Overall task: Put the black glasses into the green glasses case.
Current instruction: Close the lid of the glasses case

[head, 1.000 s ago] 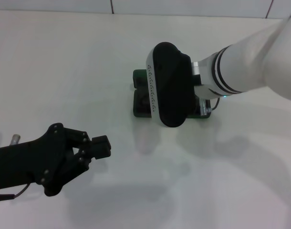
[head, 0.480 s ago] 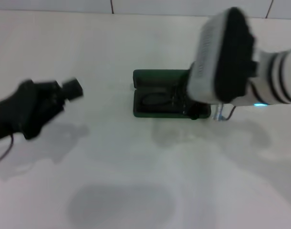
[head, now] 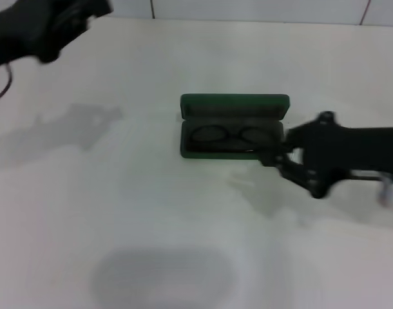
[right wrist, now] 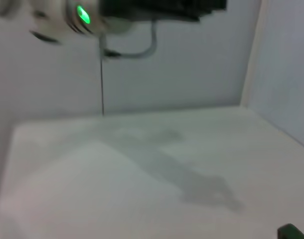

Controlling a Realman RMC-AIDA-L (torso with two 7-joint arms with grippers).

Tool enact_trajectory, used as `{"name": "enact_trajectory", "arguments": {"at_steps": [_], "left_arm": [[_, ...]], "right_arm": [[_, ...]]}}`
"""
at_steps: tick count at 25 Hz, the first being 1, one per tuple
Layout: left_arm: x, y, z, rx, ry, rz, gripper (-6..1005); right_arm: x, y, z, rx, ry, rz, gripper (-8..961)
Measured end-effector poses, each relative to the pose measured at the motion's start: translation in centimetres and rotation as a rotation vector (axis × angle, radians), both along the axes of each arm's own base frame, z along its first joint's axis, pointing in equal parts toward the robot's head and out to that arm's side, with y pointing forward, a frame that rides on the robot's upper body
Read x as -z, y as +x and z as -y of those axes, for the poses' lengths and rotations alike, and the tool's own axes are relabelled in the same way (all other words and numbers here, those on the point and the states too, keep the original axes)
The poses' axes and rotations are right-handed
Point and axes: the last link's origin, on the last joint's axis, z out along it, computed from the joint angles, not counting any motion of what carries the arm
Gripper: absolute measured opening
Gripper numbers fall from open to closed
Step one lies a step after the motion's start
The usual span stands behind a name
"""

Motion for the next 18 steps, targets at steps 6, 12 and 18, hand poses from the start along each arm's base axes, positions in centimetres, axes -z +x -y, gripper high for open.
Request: {"name": "enact_trajectory", "arguments": {"at_steps": [6, 12, 18], "left_arm": [[1.7, 5.0, -4.9, 0.046, -0.11, -0.203, 58], [5.4, 7.9, -6.9, 0.087, -0.187, -0.412, 93], [10.3, 8.2, -8.5, -0.01, -0.139, -0.534, 236]], "right_arm": [[-5.5, 7.2, 1.7, 0.142, -0.043, -0.355, 102], [-6.4, 11.5, 4.8, 0.148, -0.014, -0.63, 103], [-5.6, 13.5, 5.8, 0.213, 0.059, -0.739, 104]]}}
